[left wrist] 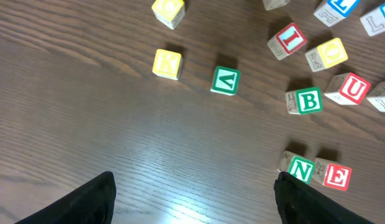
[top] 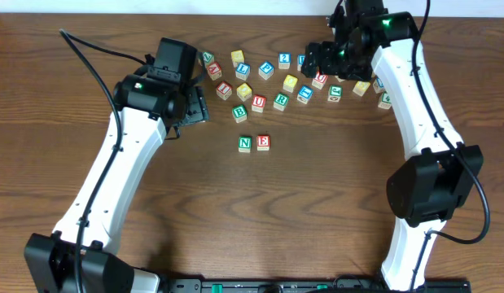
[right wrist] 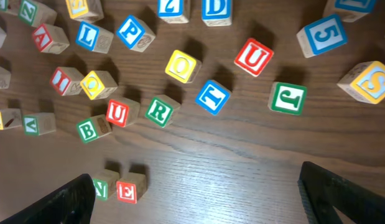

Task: Spell out NEURIPS

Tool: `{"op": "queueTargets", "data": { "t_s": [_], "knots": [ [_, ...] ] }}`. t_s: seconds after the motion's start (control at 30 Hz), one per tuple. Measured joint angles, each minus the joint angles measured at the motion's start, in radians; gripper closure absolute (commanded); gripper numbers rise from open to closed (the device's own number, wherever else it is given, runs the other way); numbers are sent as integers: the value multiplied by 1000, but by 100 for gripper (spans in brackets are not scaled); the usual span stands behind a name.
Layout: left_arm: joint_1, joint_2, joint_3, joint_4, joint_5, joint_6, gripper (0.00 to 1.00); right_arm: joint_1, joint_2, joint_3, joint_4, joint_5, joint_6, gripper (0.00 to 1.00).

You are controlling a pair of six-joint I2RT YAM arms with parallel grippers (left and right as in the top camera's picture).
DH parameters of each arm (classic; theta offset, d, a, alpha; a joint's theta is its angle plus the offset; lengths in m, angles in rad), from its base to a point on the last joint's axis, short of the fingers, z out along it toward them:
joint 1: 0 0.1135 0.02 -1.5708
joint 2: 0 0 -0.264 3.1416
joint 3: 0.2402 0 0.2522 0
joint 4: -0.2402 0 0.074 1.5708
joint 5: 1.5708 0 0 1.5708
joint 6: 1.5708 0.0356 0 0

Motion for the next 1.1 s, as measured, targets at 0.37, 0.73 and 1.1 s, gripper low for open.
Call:
{"op": "queueTargets", "data": {
  "t_s": [0.37,0.73,1.1],
  "knots": [
    [48,0,0,0,0,13,19,75,0,0,3,0,0,1],
    [93,0,0,19,0,20,19,125,0,0,15,0,0,1],
    [125,0,0,56,0,22,19,149,0,0,49,1,0,1]
  ]
}}
